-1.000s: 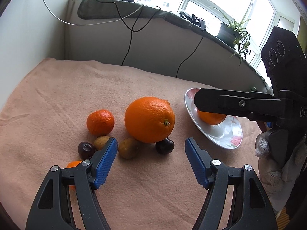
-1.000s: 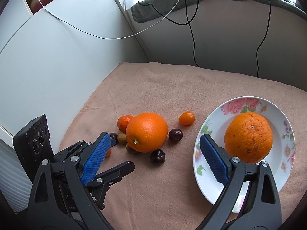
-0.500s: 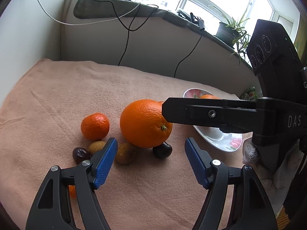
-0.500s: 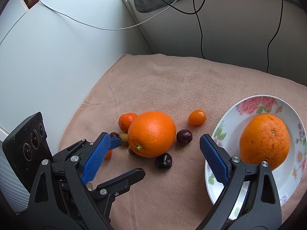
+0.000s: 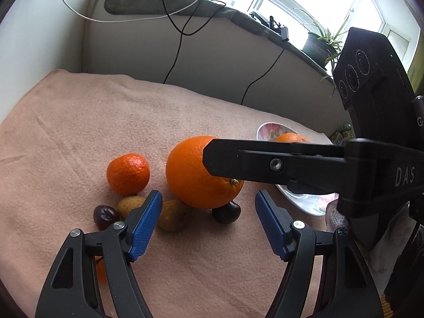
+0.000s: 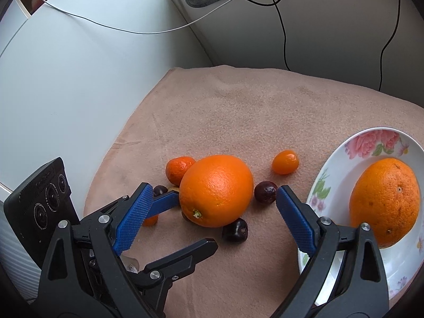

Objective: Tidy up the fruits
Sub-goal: 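Move the right tool to the second orange and close around it, then carry the second orange with the right tool onto the plate beside the first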

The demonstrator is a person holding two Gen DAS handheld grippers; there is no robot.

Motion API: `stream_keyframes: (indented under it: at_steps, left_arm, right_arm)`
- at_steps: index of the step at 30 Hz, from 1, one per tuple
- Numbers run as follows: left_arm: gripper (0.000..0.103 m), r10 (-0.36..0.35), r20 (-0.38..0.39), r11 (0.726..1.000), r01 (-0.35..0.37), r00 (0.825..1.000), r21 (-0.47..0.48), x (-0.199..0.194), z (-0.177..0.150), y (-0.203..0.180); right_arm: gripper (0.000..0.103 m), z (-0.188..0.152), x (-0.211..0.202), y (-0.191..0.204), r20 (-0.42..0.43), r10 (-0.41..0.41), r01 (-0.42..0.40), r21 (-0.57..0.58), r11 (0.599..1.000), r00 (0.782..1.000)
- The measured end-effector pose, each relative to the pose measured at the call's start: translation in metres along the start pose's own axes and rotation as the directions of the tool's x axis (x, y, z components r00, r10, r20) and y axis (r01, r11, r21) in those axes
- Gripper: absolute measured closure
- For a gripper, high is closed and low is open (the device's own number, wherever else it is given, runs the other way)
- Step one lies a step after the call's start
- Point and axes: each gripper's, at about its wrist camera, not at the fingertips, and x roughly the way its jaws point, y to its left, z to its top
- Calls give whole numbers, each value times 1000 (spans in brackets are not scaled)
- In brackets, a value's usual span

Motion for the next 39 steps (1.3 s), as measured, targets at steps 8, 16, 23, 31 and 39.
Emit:
stream_keyframes:
  at_steps: [8, 16, 23, 31, 39]
  left_arm:
    - [30, -17, -8, 1000, 17, 1000, -24, 7, 6, 6]
    - [30, -27, -22, 999, 26, 999, -28, 15, 14, 0]
    - [30, -31, -28, 999, 30, 999, -37, 18, 15, 2]
    - [32, -26, -43, 999, 25, 999, -37, 22, 15, 6]
    - [36, -14, -33, 999, 13, 999, -36, 21, 14, 9]
  right_arm:
    - [11, 3, 7, 0, -21, 22, -21, 17, 1000, 1000]
    - [12, 2, 15, 5, -36, 10, -10, 9, 1000, 999]
    - [14, 0, 21, 11, -55, 1, -1, -3, 1000, 998]
    - [31, 0, 24, 12, -65, -1, 0, -17, 1000, 998]
    - [31, -1, 24, 10, -57, -1, 1, -5, 1000, 998]
